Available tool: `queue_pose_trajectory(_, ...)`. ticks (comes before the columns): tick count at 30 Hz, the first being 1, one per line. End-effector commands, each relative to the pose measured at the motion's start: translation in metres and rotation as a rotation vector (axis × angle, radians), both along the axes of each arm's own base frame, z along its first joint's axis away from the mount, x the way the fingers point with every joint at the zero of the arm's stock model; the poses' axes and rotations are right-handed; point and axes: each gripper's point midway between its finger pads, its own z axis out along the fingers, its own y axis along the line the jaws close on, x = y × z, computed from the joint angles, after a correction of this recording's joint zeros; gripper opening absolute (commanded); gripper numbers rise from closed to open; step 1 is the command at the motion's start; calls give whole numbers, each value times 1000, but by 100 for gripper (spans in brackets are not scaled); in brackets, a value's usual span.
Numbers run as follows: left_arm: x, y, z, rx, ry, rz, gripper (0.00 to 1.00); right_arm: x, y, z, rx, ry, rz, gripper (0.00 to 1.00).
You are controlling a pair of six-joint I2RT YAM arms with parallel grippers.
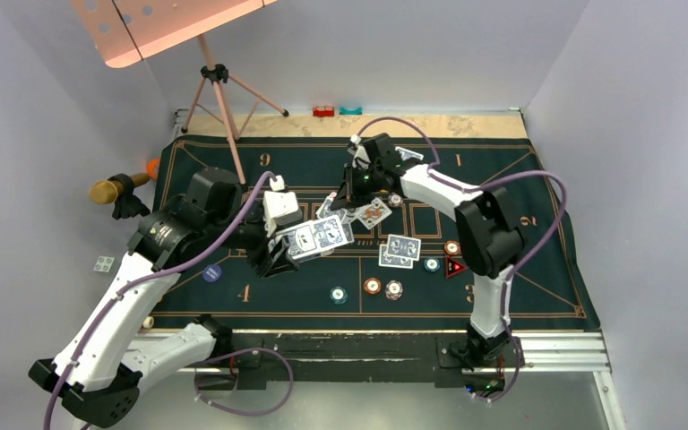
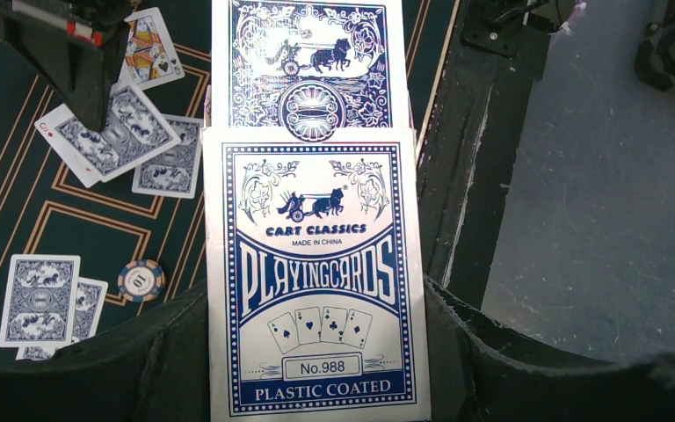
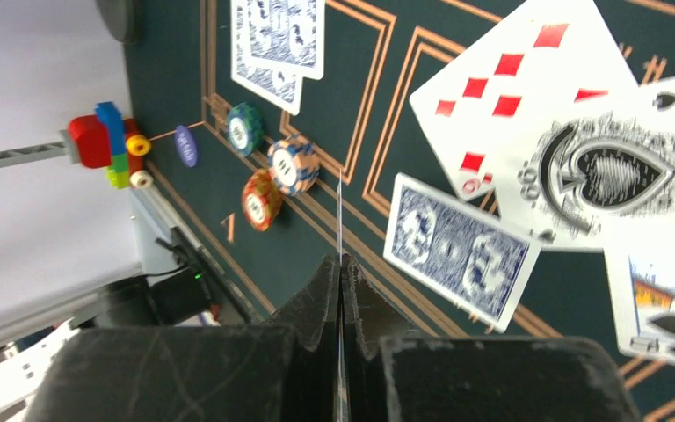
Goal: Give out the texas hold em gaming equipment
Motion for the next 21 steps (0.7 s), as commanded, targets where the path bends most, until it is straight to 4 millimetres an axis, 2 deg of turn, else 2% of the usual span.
queue_pose_trajectory(1,-3,-3,10,-48,-27,-20,0,35,12,1,-12,-127,-6,0)
queue_pose_trajectory(8,-5,-3,6,-46,-21,-26,0,29,12,-46,-86,-77,-5,0)
queue_pose_trajectory(18,-4,-4,6,-47,-17,-28,0,4,2,-71,-128,-29,-3,1)
queue_pose_trajectory(21,-4,-4,5,-46,-16,-28,0,-4,0,-76,-147,-22,4,9)
